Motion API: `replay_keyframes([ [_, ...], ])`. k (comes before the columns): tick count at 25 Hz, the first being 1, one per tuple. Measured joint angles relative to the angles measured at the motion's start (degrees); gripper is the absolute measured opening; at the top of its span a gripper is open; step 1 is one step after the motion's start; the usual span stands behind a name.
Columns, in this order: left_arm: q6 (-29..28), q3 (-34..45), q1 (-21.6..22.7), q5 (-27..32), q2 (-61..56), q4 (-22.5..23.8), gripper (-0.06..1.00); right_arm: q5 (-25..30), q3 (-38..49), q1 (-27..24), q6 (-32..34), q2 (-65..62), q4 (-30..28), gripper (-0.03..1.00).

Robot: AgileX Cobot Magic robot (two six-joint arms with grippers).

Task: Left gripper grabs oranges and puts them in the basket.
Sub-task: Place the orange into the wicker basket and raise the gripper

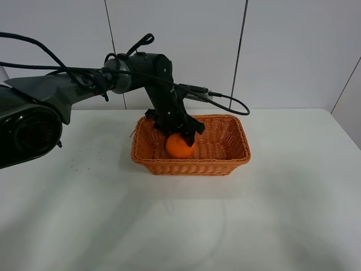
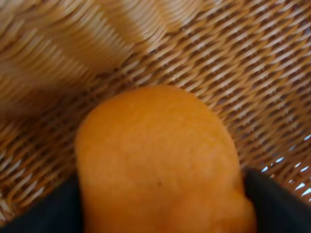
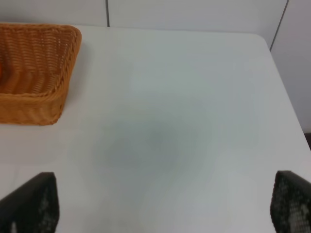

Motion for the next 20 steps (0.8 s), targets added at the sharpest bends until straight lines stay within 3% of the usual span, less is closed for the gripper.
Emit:
replay_keyframes([
  [4, 0.06, -0.51, 0.00, 1.52, 0.00, -0.02, 0.85, 0.00, 0.00, 0.00, 0.00, 0.00, 0.00, 0.69],
  [12, 1.09, -9.54, 0.00, 8.08, -1.89, 0.97, 0.86, 0.00, 0.00, 0.00, 0.00, 0.00, 0.00, 0.69],
  [20, 1.34, -10.55, 2.49, 9.90, -7.70, 3.88, 0.86, 0.00, 0.00, 0.00, 0.00, 0.00, 0.00, 0.69],
])
